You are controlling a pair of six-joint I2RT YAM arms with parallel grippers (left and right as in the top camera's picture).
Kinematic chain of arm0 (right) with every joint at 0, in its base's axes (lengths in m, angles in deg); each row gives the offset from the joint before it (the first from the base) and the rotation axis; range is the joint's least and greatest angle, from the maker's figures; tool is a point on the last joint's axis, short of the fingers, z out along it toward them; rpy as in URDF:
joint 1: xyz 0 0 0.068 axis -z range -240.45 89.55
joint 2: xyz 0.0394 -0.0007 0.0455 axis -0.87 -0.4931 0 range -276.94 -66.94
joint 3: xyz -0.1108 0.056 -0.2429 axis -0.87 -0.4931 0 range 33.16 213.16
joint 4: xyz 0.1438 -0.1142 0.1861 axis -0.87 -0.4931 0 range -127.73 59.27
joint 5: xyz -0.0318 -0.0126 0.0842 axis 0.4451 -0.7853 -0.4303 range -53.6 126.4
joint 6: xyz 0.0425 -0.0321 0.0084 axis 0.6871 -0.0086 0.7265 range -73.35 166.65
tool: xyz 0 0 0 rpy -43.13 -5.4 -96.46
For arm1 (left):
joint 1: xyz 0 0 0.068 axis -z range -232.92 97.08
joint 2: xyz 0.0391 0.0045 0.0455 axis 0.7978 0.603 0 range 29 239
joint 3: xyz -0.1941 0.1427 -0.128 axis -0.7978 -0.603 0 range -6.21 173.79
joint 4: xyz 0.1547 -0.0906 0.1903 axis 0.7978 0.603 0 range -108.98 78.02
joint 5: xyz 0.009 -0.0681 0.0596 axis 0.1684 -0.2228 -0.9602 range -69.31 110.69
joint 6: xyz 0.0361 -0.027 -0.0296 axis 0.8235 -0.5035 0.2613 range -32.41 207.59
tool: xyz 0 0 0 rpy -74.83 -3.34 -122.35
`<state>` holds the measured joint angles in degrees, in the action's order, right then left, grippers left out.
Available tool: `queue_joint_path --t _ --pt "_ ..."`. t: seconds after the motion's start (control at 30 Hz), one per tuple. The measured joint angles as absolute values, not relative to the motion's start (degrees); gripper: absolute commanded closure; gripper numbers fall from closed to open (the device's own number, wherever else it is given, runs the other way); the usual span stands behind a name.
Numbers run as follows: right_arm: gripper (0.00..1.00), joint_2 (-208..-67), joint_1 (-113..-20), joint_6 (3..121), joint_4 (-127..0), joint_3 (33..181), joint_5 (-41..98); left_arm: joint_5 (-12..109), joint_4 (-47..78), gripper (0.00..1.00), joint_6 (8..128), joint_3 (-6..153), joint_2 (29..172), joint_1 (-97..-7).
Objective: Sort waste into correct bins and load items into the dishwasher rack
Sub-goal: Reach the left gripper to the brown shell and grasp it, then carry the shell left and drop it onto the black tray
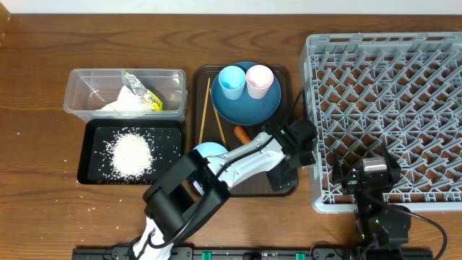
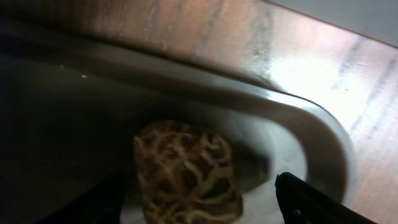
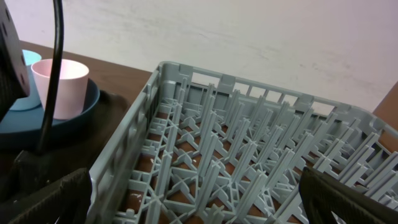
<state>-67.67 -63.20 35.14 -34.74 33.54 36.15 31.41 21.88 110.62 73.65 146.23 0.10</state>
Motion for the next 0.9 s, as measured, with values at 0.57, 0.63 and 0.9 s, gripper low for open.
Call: queue_joint_path --t 0.57,0.63,0.9 --pt "0.01 -67.7 -63.2 35.1 -34.7 33.5 36.2 30.8 21.4 0.56 111.4 73.6 146.2 -0.2" --pt "0.01 -67.7 -63.2 35.1 -34.7 33.5 36.2 30.7 21.4 0.56 111.4 73.6 146.2 -0.2" --pt "0.01 -67.7 -63.2 35.1 -34.7 33.5 36.2 30.8 21.5 0.57 110.3 73.6 143.1 -0.2"
